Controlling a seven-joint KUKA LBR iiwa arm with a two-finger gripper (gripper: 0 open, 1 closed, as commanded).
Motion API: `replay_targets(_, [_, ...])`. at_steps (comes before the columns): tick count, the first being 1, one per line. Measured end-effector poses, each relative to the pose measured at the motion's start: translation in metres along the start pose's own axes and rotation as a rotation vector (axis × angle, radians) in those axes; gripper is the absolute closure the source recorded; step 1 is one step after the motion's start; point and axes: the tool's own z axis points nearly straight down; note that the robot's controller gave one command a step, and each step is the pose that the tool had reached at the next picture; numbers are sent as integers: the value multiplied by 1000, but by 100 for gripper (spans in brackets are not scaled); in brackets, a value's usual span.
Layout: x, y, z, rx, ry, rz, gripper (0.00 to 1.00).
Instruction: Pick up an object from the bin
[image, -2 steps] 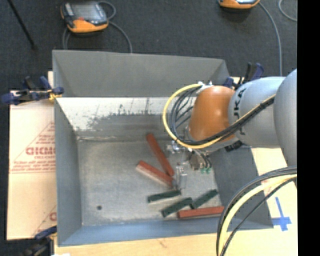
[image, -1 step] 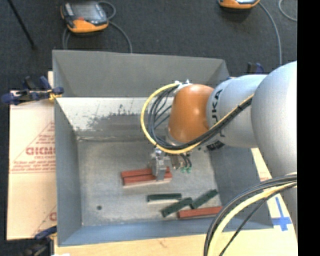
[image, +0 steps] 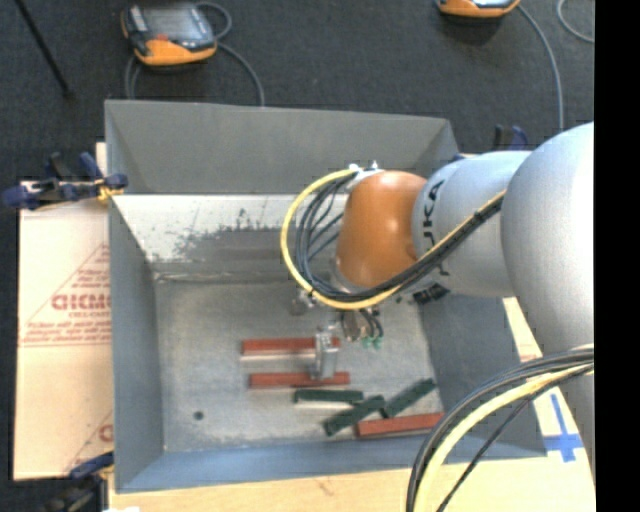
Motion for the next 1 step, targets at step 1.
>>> replay_targets(1, [0, 0, 0, 0, 0, 0, 100])
